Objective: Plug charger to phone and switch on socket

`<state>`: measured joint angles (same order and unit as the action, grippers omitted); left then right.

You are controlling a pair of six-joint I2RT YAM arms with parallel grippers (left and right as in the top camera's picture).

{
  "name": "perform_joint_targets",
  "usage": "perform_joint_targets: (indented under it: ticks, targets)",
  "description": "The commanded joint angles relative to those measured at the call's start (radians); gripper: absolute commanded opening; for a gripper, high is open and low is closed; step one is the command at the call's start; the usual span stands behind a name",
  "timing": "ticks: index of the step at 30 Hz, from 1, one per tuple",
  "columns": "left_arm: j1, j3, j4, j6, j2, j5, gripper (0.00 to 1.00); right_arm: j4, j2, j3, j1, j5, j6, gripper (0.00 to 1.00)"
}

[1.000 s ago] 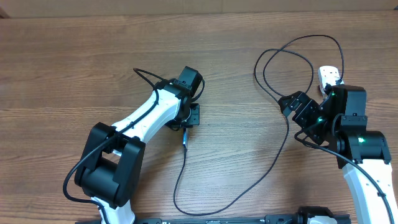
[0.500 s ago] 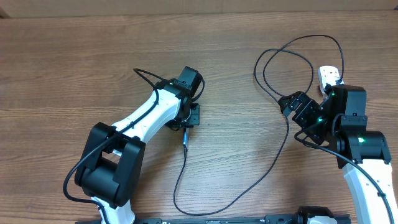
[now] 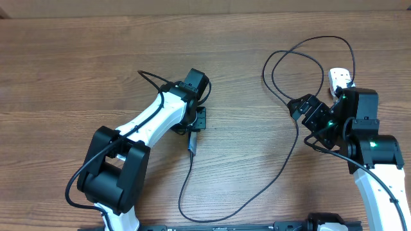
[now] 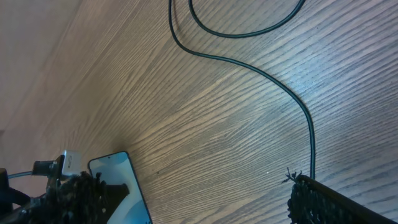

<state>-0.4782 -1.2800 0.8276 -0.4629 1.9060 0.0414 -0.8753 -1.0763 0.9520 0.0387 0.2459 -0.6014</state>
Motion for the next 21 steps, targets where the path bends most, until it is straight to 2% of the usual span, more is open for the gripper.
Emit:
perform_joint_targets:
  ticks: [1,21]
  targets:
    - [-0.006,-0.017,0.004,0.014,0.007,0.007,0.23,0.002,0.009,0.020,0.002,-0.013,0.011,1.00]
    - [-0.007,-0.017,0.005,0.014,0.007,0.007,0.29,0.002,0.009,0.020,0.002,-0.013,0.011,1.00]
